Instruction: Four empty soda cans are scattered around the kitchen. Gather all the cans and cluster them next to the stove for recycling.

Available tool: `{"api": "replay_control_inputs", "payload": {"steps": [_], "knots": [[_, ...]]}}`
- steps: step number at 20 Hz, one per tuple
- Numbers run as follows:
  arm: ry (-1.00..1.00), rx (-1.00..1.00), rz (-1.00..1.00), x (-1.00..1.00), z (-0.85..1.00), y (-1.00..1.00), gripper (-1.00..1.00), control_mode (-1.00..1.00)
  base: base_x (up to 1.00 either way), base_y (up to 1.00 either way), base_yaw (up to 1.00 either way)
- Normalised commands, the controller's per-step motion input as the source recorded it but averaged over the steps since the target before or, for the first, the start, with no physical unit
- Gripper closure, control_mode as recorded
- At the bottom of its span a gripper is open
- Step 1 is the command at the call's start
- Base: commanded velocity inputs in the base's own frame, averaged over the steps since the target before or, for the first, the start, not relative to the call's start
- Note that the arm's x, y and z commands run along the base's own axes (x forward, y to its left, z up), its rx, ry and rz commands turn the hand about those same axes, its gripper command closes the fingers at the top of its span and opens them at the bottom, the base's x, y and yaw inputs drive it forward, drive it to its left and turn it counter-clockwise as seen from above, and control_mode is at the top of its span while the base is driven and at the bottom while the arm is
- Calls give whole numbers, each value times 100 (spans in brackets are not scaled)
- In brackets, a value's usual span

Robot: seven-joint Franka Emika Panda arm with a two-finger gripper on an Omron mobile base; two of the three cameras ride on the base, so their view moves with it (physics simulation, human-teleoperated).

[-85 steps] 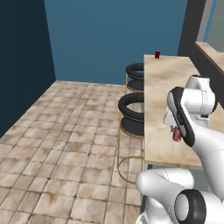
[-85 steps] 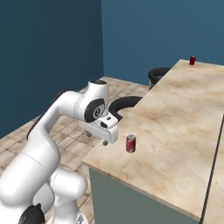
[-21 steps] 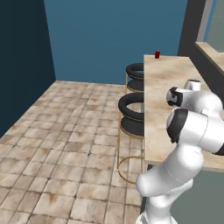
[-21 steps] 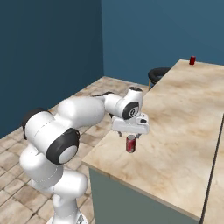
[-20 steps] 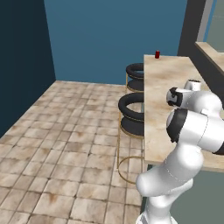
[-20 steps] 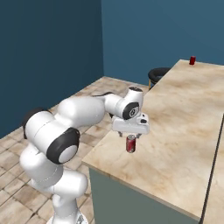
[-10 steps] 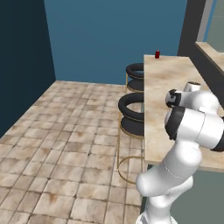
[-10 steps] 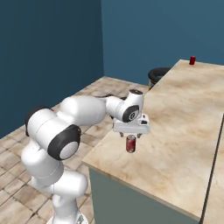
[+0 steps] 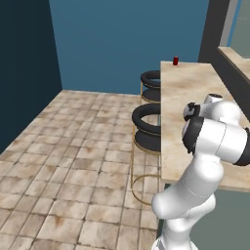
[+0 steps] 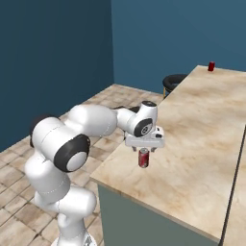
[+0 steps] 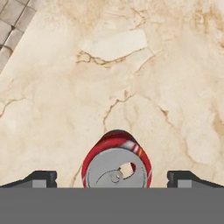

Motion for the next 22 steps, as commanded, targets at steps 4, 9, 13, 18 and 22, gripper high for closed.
{"api": "replay_control_inputs", "payload": {"steps": [4,9,13,18,22], "knots": [[0,0,0,1,-3,-1,-100,-100,0,0,0],[0,0,0,0,-7,0,-100,-100,0,0,0],[0,0,0,-2,-8,0,-100,-100,0,0,0],[0,0,0,-7,-7,0,-100,-100,0,0,0],[0,0,0,-5,-8,0,-100,-100,0,0,0]]}}
